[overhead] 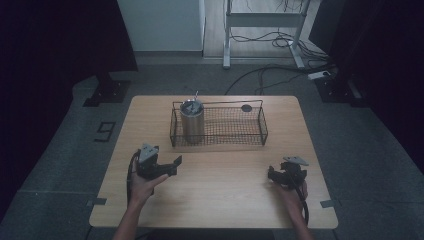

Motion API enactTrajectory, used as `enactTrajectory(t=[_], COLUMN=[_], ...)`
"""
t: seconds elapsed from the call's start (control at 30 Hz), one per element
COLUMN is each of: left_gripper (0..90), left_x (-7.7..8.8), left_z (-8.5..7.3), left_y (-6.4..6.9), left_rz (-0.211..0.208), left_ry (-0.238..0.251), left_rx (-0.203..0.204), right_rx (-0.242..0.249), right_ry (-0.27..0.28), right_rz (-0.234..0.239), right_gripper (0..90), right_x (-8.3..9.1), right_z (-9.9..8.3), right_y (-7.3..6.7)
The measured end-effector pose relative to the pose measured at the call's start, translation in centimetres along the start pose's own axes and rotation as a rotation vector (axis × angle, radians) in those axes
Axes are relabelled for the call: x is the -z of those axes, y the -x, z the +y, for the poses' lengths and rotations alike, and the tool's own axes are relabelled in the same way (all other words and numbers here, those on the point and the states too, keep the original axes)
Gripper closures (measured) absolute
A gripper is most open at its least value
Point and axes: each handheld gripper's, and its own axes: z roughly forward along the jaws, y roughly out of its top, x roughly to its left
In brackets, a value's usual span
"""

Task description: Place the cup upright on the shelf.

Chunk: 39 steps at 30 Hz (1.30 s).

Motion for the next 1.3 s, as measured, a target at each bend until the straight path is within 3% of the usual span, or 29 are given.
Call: enactTrajectory(t=[0.17, 0.5, 0.6, 1.3], left_gripper=[1.4, 1.4, 1.7, 2.2], left_x=[1.0, 1.3, 1.4, 0.9], left_z=[-2.0, -4.8, -5.1, -5.9], left_y=[0.3, 0.2, 0.2, -0.1], left_rz=[-0.004, -0.002, 0.003, 0.008], left_ry=[-0.034, -0.094, -0.101, -0.118], left_rx=[-0.019, -0.011, -0.023, 0.007], right_rx=[0.0, 0.0, 0.0, -0.001], right_ry=[0.0, 0.0, 0.0, 0.0], right_rz=[0.0, 0.0, 0.0, 0.0], right_gripper=[14.0, 14.0, 14.0, 13.9], right_x=[0.0, 0.0, 0.0, 0.0], right_z=[0.0, 0.0, 0.0, 0.0], right_y=[0.0, 0.0, 0.0, 0.0])
